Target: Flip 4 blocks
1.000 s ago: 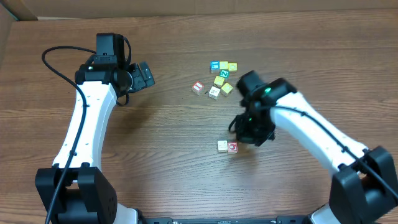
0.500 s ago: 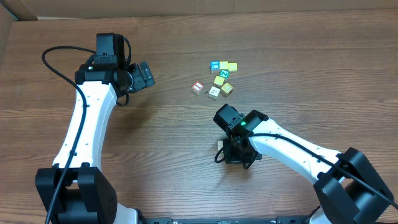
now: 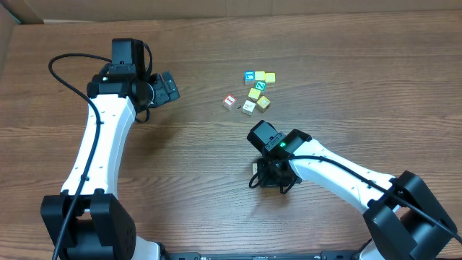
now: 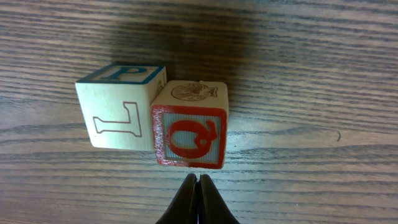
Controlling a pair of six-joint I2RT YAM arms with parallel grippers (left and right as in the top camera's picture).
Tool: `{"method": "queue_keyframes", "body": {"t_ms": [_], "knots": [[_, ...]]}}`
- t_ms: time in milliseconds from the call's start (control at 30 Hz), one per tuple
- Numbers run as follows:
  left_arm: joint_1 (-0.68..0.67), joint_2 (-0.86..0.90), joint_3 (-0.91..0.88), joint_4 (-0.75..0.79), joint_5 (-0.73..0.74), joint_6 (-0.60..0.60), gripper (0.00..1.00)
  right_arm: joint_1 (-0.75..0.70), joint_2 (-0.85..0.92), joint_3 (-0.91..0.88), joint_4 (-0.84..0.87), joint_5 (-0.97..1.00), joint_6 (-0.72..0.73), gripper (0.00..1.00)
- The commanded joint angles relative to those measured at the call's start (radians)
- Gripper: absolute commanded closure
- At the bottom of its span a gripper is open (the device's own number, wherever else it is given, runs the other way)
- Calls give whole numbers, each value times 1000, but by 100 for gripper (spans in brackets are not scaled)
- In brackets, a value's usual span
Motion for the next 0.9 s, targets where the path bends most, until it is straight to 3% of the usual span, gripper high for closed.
{"method": "queue_keyframes", "body": {"t_ms": [0, 867], "knots": [[-1, 5, 21, 1, 2, -9, 0, -3, -1, -5, 4, 13, 11, 96], [-1, 5, 21, 1, 2, -9, 0, -3, -1, -31, 37, -36, 19, 96]]}}
